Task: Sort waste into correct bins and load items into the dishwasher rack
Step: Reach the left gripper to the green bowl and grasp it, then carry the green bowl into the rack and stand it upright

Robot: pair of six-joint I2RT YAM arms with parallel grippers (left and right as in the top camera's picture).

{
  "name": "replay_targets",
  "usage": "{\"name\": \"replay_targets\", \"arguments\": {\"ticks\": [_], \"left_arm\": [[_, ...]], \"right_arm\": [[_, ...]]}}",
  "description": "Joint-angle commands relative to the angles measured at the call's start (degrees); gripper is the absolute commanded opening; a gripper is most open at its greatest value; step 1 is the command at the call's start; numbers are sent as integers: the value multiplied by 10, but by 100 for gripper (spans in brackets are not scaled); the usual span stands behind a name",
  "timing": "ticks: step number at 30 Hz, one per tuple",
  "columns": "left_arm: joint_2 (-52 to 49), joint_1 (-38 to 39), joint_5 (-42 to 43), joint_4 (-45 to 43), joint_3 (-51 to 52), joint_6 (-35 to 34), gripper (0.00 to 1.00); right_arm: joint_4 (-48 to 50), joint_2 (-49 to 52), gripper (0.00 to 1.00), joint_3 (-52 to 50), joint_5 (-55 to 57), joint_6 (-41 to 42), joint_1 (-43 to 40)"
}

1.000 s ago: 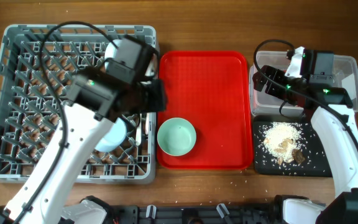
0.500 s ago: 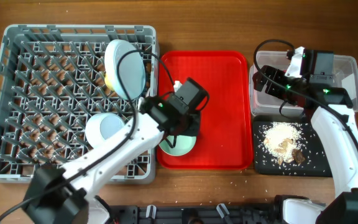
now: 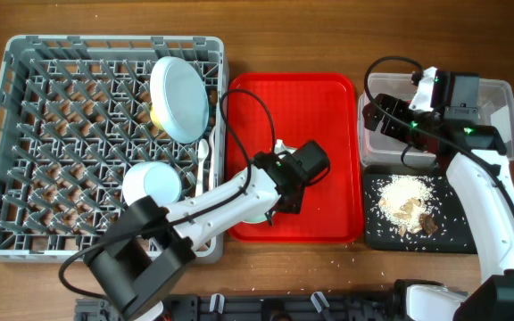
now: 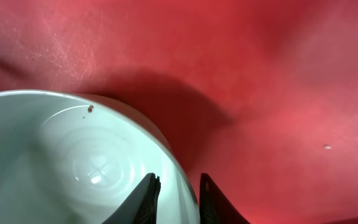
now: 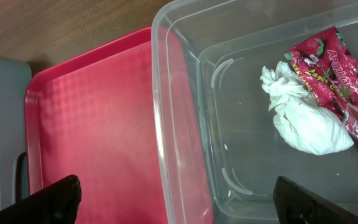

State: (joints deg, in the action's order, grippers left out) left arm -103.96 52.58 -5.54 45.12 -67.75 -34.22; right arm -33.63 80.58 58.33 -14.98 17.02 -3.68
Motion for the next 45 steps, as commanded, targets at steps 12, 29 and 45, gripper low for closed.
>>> {"name": "replay_targets", "arguments": {"ticks": [12,29,45], "left_arm": [[133,-46,70,166,-183,72,4],[26,-852,959,149,-274,334,4],[-199,-752,940,-253,-271,84,4]], "right_arm": [[1,5,100,11,-6,-3,-1],[1,5,100,11,-6,-3,-1],[1,5,100,11,-6,-3,-2]]}}
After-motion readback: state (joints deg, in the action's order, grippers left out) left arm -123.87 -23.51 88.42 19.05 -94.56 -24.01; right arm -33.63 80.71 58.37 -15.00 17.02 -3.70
